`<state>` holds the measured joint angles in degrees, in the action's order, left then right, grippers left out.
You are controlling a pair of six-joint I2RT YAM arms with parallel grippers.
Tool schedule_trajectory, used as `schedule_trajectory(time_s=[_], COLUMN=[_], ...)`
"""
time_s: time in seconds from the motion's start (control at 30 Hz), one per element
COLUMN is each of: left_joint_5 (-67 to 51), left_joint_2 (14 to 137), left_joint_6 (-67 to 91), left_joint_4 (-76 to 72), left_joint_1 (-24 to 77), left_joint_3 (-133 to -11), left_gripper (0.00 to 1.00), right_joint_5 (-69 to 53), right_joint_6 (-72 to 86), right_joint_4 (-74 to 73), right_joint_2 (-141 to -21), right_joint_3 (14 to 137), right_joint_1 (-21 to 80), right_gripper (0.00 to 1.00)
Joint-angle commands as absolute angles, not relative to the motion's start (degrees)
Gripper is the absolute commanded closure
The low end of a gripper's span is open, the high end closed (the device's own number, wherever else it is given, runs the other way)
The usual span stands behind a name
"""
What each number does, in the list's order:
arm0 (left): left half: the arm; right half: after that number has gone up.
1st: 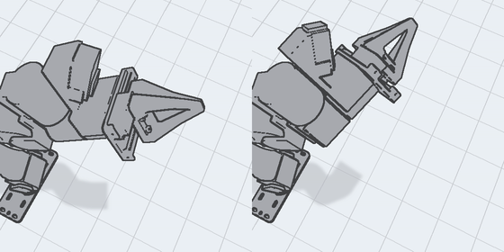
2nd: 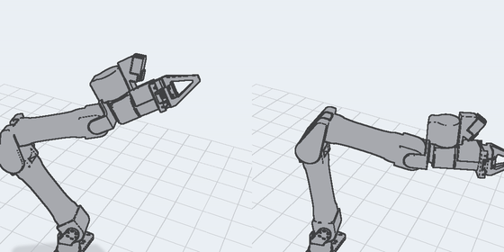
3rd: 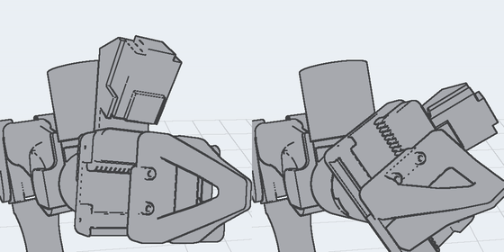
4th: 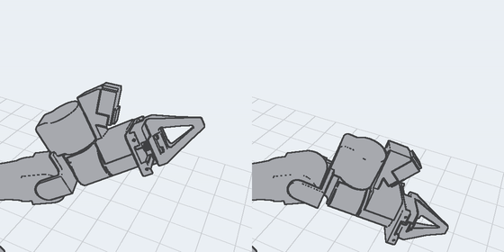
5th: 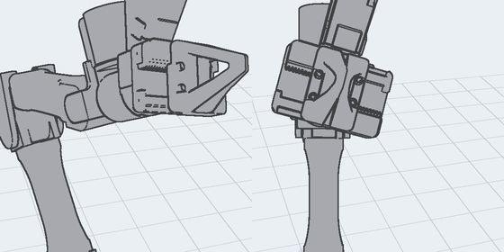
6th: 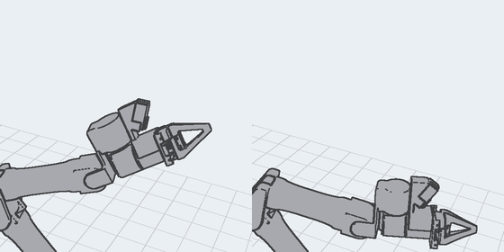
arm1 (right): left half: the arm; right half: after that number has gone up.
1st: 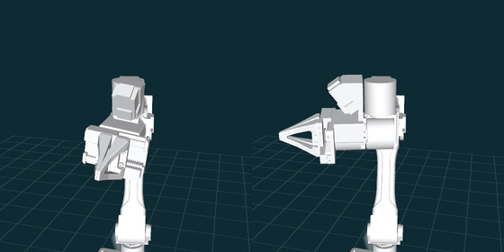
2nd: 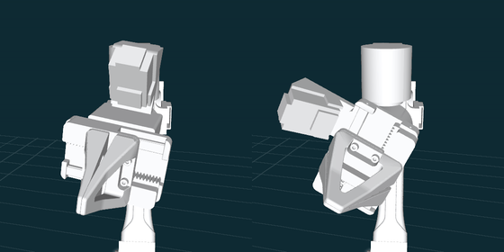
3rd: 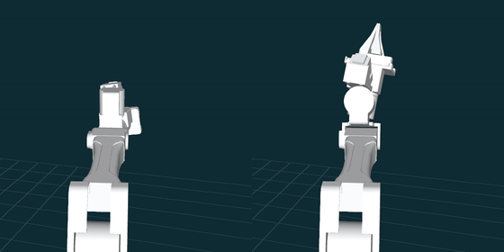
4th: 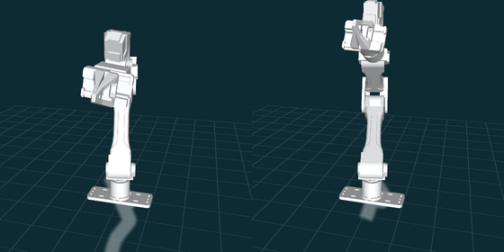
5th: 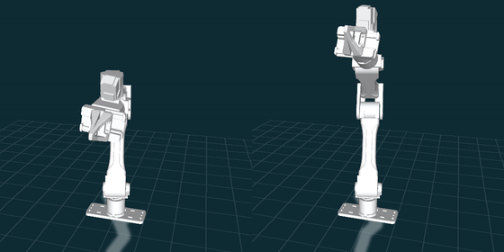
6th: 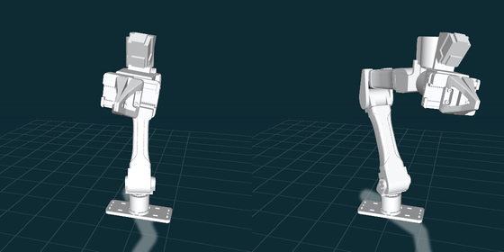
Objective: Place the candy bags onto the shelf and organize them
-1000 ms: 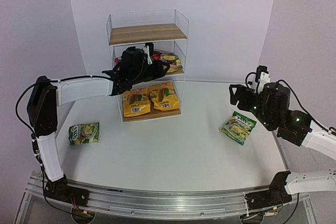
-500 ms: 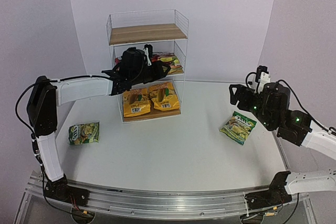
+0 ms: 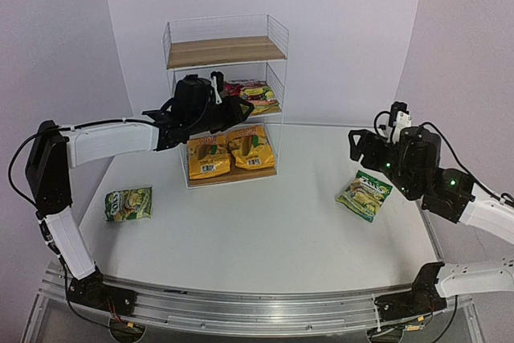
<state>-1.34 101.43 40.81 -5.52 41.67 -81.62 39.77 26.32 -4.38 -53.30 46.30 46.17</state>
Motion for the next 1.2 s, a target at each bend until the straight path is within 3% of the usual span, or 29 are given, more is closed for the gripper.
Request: schedule_trajectory(time_s=[0.0,0.2,0.43,0.63,0.83,1.17], left_joint_5=[-2.4,-4.1,-0.8,4.9,3.1,-13.7], left_joint_2=[96.7,96.9,97.3,95.8,96.6,100.0], left_joint_6=[42.7,43.3,44.1,44.1,41.3,31.2], left_joint_4=[-7.6,-9.2,-9.7,-7.5,-3.2,-0.9], left_joint_1=[41.8,42.1,42.1,42.0,41.0,39.9], left_joint_3=[-78.4,-77.5,-78.0,-77.8,-80.8,-87.1], left_gripper=[0.57,0.69,0.99,1.0,1.0,1.0], right_joint_5=[38.8,38.9,38.9,38.6,38.0,37.3], right_joint_6=[27.4,27.7,27.4,27.4,27.4,27.0], right_joint_4=[-3.7,-3.7,-3.7,-3.6,-3.4,-3.2], right_joint_2=[-53.7,-53.4,-54.0,-55.0,-55.8,-56.4], right_joint_3=[48.4,48.0,48.0,48.4,48.7,48.8], right_joint_1=[46.4,46.4,46.3,46.4,46.4,46.4], right_gripper=[0.13,0.13,0.13,0.13,0.13,0.14])
